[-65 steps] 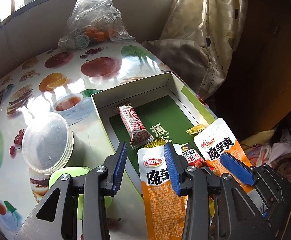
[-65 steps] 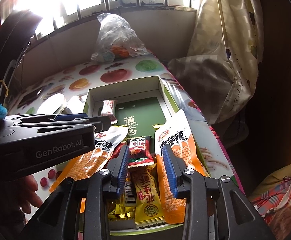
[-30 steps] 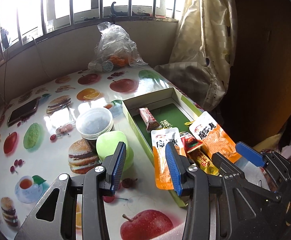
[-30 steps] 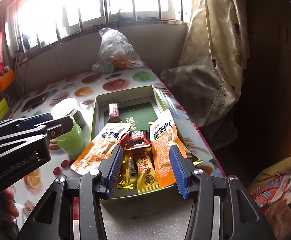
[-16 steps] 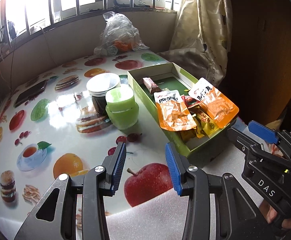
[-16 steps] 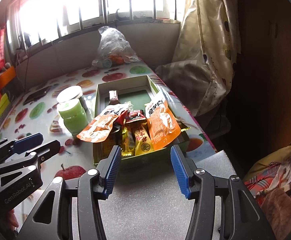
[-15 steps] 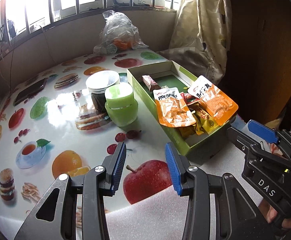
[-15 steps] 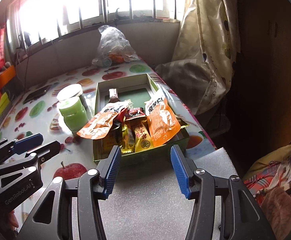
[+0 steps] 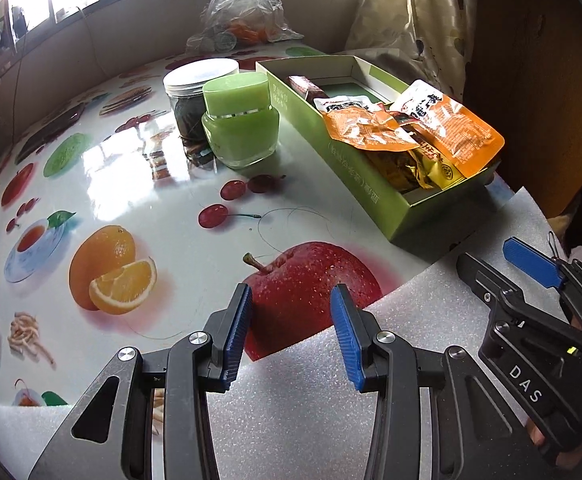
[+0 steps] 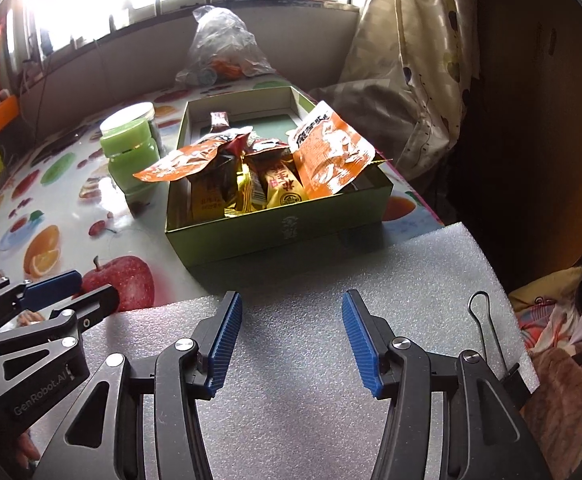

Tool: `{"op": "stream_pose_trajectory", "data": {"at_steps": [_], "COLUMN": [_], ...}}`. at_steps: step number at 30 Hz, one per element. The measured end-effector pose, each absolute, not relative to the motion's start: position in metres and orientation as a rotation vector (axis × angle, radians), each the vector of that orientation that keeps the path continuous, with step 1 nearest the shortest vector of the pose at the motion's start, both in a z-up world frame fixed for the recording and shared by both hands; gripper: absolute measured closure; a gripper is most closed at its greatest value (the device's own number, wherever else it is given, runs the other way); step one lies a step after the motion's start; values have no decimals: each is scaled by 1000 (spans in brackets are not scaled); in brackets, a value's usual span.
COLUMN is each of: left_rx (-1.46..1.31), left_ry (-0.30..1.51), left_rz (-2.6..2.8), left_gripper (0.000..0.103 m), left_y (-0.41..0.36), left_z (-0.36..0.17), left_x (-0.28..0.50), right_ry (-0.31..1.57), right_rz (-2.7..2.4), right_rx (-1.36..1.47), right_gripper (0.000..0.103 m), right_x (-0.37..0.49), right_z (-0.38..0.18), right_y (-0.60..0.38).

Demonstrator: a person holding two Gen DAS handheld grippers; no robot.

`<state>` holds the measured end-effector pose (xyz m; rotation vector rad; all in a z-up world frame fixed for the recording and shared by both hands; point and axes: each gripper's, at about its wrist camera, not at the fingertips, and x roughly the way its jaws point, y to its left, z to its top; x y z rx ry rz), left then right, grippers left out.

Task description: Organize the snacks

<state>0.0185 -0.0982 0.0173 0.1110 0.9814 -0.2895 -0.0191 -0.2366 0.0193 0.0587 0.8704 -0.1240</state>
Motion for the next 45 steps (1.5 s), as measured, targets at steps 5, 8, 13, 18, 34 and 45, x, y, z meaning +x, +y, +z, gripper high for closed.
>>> {"op": "stream_pose_trajectory", "data": {"at_steps": [5,8,13,18,34,45], "left_rx": [115,127,116,115,114,114], "left_ry": [962,954,948,946,945,945], "left_rz": [-274,-268,-266,-265,-266,-266], "left_gripper": [60,60,59,59,59,59], "left_y": [-97,-99,-99,-98,-97,-97], "left_z": [15,15,15,14,15,15], "left_x": [17,16,16,16,16,15], "right_ry": [857,851,845,843,843,843], "right_rz": [-138,-147,-159,-164,-167,-165], "right_rx": [51,50,56,62,63,62], "right_gripper": [49,48,48,48,48,48], "right_x": [-21,-21,-21,-22,-21,-21], "right_z": [16,15,15,15,15,15], "right_y": [-235,-235,-233,-233,-234,-234]}}
